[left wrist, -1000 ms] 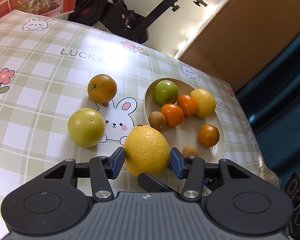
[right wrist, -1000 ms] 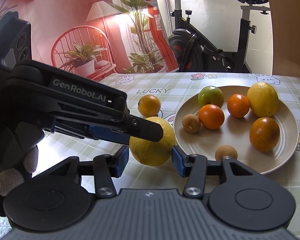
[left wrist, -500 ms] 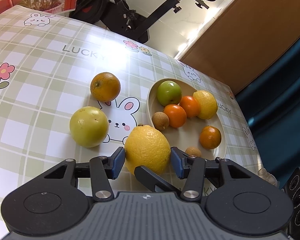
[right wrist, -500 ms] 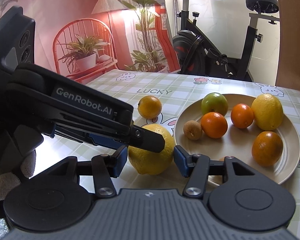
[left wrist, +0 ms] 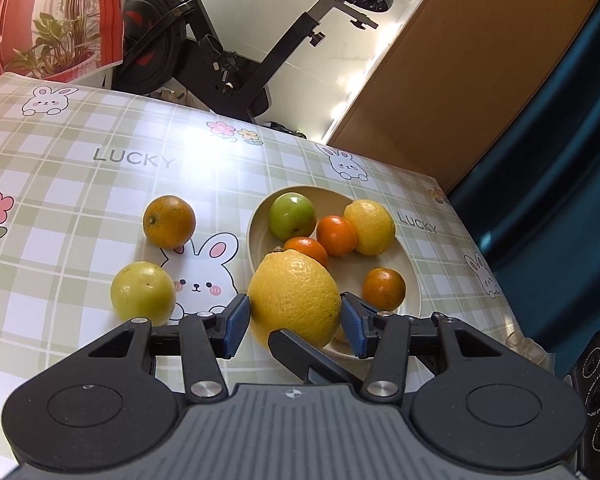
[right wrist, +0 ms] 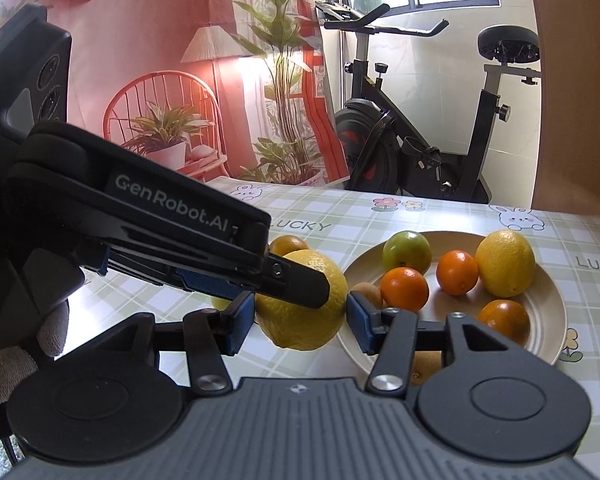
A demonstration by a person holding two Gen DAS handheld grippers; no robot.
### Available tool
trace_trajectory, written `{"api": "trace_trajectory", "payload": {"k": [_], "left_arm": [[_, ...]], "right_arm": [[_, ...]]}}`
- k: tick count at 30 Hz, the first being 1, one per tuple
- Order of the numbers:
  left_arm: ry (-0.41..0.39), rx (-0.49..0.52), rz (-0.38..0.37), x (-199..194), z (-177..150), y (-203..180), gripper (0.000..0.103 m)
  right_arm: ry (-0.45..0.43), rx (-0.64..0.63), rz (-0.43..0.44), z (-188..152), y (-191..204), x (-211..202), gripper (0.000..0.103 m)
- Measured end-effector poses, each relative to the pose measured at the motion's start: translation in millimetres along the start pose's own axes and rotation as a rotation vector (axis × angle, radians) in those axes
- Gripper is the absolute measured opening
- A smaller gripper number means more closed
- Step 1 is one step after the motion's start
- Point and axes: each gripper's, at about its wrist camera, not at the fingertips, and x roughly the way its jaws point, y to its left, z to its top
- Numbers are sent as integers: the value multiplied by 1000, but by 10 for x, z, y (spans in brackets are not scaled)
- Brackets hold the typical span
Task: Organize fruits
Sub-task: 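Carry the lemon into the cream plate and open the left tool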
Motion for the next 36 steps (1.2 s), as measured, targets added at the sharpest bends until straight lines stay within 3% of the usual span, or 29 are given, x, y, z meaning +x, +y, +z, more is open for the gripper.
{"api": "trace_trajectory", "payload": {"k": [20,36], "left_arm": [[141,107,-25,791,217,-407,53],[123,127,-10,936,365,-481,52]], "right_arm": [[29,114,-144,-27,-651,33,54],[38,96,-194,40,-811,183,54]]}}
